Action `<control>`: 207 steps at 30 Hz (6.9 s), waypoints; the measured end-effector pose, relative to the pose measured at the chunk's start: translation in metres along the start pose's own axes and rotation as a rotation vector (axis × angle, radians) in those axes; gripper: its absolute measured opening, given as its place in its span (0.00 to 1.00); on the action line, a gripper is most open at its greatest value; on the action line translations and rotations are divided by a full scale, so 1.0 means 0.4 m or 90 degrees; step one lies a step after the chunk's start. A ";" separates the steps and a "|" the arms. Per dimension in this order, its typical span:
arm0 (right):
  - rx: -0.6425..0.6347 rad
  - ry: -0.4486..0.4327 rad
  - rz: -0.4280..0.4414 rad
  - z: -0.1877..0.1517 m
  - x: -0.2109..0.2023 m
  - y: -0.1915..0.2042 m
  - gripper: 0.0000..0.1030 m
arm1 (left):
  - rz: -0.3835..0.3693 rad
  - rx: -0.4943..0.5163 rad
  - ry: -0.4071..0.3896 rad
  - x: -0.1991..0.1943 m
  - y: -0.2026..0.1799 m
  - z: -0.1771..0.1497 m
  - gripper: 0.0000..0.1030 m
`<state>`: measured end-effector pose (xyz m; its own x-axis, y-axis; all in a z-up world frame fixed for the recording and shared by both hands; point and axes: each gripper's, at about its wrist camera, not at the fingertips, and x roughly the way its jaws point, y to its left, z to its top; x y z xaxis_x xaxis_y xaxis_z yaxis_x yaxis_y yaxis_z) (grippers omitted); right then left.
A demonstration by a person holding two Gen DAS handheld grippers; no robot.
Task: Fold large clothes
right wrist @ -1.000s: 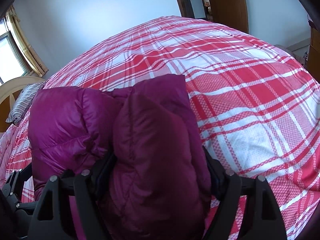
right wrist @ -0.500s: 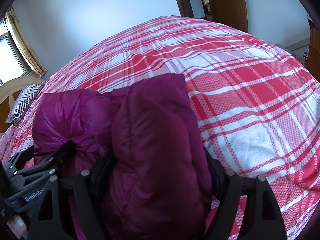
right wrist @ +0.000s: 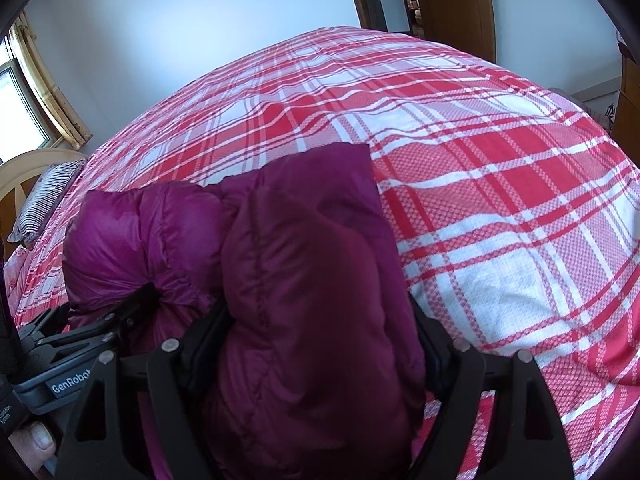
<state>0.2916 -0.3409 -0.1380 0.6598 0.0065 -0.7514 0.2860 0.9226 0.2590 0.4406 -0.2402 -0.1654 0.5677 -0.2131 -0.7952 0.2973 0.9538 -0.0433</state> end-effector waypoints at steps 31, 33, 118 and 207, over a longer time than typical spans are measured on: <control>0.027 0.003 0.044 0.003 0.004 -0.023 0.81 | -0.012 -0.002 0.002 0.006 0.002 -0.001 1.00; 0.029 0.004 0.047 0.003 0.002 -0.024 0.82 | -0.014 -0.003 0.003 0.008 0.002 -0.001 1.00; -0.105 0.166 0.560 -0.040 0.027 0.642 0.22 | -0.013 -0.199 -0.200 -0.507 0.699 -0.326 0.29; -0.417 -0.237 0.266 -0.313 -0.528 0.802 1.00 | 0.265 -0.184 -0.370 -0.875 0.690 -0.449 0.91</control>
<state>0.1567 0.0020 0.0278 0.8390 0.3743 -0.3949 -0.4143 0.9099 -0.0178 0.1862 0.1356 -0.0075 0.9245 0.1750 -0.3386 -0.1963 0.9801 -0.0292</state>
